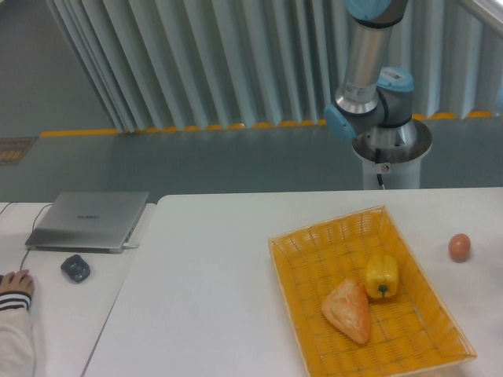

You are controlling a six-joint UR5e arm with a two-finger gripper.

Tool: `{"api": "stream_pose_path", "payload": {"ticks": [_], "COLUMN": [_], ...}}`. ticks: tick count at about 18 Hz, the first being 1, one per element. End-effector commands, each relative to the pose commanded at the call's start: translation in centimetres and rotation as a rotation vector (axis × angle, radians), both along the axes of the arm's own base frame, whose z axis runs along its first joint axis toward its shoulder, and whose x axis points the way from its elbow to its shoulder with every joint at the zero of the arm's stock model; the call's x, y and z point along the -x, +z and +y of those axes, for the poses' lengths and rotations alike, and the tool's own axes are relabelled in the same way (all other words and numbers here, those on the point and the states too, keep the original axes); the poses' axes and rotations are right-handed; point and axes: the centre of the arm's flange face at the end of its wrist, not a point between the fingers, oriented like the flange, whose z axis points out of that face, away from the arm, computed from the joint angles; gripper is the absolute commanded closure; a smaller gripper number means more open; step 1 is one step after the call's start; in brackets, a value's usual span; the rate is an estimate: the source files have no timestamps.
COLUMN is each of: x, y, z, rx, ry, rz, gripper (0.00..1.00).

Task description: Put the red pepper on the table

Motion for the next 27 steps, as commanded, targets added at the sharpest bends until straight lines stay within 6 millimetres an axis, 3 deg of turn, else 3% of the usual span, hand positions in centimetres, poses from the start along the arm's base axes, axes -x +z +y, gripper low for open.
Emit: {"api": "stream_pose_path", "payload": {"ticks": [9,13,16,27], "x": [0.4,0.5,0.5,0.6], "y": [-1.9,-2.1,-2.4,-3.2], "z": [0.2,0.2,0.2,0.4], "rx": [0.006,0.006,0.007,0.007], "ry": [-0.003,-0.002,-0.005,-0.008], "rz": [-0.016,-0.019,-0.024,-0.025], "gripper": [0.51,0.41,0.24,0.11]}}
